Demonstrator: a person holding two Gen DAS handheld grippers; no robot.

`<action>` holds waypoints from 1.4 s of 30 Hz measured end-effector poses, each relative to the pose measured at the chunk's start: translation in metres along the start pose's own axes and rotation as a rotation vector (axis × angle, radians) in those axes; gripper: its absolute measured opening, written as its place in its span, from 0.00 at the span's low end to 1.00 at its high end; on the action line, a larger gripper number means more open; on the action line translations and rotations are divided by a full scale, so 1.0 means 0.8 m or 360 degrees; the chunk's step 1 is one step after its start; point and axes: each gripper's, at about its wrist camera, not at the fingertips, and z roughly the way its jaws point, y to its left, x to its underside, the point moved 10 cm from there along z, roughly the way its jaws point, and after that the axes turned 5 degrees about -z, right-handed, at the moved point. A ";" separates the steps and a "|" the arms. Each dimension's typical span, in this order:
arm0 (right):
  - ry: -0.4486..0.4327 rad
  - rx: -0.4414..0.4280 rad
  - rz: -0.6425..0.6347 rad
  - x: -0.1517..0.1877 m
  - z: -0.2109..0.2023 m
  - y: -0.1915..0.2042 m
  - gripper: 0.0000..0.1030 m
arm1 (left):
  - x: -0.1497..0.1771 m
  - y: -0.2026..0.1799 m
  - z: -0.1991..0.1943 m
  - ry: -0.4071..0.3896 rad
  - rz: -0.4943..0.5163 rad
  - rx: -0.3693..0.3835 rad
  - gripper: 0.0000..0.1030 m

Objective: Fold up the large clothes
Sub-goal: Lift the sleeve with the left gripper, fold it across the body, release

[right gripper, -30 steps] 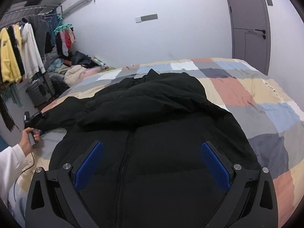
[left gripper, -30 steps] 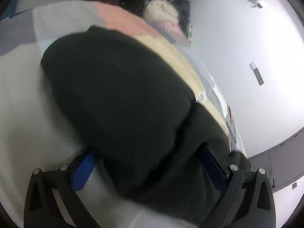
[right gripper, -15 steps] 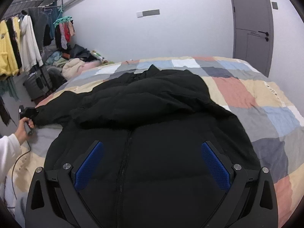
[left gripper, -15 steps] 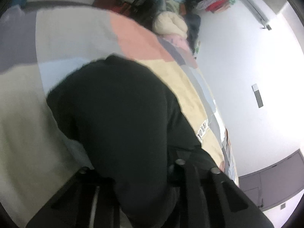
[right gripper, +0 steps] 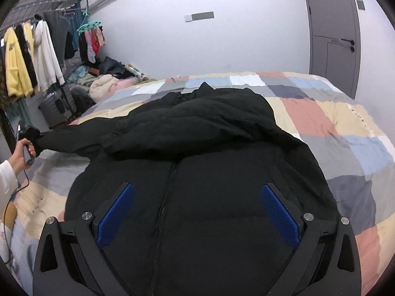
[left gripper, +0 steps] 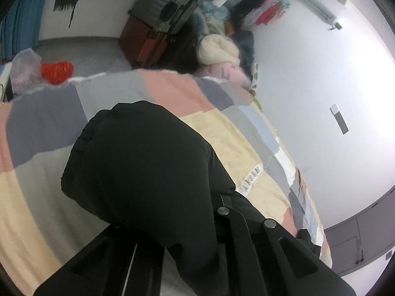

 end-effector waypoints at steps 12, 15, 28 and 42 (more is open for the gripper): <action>-0.0062 -0.0035 -0.0056 -0.002 -0.034 -0.019 1.00 | 0.011 -0.129 -0.132 -0.0107 0.0293 0.0048 0.04; -0.0092 -0.0028 -0.0077 -0.004 -0.040 -0.022 1.00 | 0.019 -0.165 -0.162 -0.0122 0.0337 0.0082 0.04; -0.0185 -0.0071 -0.0094 -0.004 -0.069 -0.038 1.00 | 0.079 -0.294 -0.257 -0.0180 0.0605 0.0150 0.04; -0.0258 -0.0059 -0.0058 -0.014 -0.088 -0.067 1.00 | 0.197 -0.453 -0.290 -0.0203 0.0900 0.0279 0.04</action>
